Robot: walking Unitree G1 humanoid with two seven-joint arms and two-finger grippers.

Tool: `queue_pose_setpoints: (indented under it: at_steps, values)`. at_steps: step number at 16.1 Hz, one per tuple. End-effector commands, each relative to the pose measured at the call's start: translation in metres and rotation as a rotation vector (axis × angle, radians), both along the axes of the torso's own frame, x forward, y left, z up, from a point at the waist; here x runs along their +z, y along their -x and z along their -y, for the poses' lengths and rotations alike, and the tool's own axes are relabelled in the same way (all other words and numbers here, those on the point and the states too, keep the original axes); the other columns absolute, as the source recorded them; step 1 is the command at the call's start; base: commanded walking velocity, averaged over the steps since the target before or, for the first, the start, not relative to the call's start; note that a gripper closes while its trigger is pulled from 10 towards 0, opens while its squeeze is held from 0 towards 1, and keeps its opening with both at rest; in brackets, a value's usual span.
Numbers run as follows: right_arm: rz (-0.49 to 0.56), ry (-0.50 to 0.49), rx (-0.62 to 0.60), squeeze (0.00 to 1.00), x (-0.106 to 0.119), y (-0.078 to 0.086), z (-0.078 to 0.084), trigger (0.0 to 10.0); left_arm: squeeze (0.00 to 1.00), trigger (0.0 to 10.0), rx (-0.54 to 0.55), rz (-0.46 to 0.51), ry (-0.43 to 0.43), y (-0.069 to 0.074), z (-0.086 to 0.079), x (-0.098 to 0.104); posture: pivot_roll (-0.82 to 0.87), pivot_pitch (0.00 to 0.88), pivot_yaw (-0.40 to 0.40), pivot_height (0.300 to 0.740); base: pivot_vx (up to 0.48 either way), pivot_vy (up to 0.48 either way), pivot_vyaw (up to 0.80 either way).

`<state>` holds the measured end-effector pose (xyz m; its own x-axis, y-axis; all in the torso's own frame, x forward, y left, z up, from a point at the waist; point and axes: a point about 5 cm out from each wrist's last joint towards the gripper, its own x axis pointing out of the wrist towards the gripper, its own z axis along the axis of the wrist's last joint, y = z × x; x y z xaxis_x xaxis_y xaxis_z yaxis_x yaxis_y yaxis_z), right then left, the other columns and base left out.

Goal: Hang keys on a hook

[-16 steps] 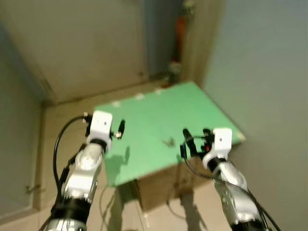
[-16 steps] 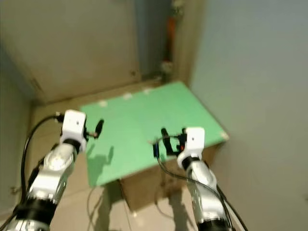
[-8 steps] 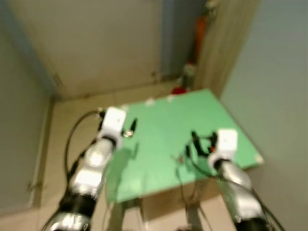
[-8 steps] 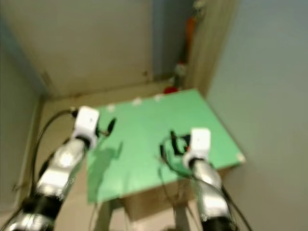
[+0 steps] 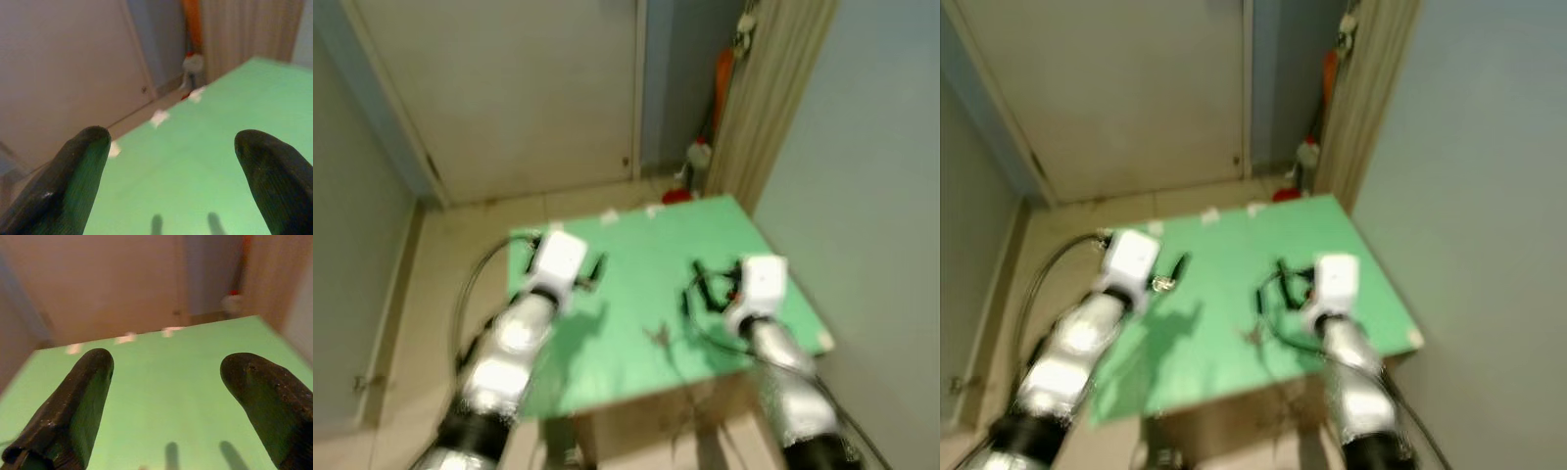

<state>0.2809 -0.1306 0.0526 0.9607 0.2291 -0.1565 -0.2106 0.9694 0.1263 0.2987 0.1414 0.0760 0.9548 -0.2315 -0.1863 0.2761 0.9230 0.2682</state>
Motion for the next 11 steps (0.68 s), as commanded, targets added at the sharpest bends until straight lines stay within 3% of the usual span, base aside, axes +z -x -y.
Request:
queue_pose_setpoints:
  at_steps: [1, 5, 8, 9, 10, 11]
  values:
    - [-0.001, 0.013, 0.007, 0.0, -0.001, -0.001, 0.003, 10.0, 0.0, 10.0, 0.011, 0.012, 0.022, -0.002, 0.003, 0.005, 0.0, 0.0, 0.039, 0.74, 0.0, 0.0, 0.0]
    - [-0.036, 0.026, 0.049, 0.0, -0.009, 0.003, -0.011, 10.0, 0.0, 10.0, 0.038, 0.006, -0.011, 0.008, -0.016, 0.008, 0.04, 0.047, 0.055, 0.74, 0.0, 0.0, 0.0]
    - [-0.116, 0.024, 0.125, 0.0, -0.027, 0.012, -0.025, 10.0, 0.0, 10.0, 0.042, -0.017, -0.084, 0.021, -0.036, 0.005, 0.08, 0.117, 0.063, 0.74, 0.0, 0.0, 0.0]
    - [-0.17, 0.019, 0.156, 0.0, -0.041, 0.015, -0.032, 10.0, 0.0, 10.0, 0.04, -0.043, -0.162, 0.03, -0.043, 0.002, 0.11, 0.16, 0.067, 0.74, 0.0, 0.0, 0.0]
    - [-0.212, 0.011, 0.163, 0.0, -0.052, 0.017, -0.037, 10.0, 0.0, 10.0, -0.01, -0.032, -0.13, 0.043, -0.037, 0.013, 0.2, 0.224, 0.064, 0.74, 0.0, 0.0, 0.0]
    - [-0.257, 0.029, 0.164, 0.0, -0.06, 0.017, -0.041, 10.0, 0.0, 10.0, -0.082, -0.006, -0.147, 0.052, -0.03, 0.021, 0.21, 0.235, 0.063, 0.74, 0.0, 0.0, 0.0]
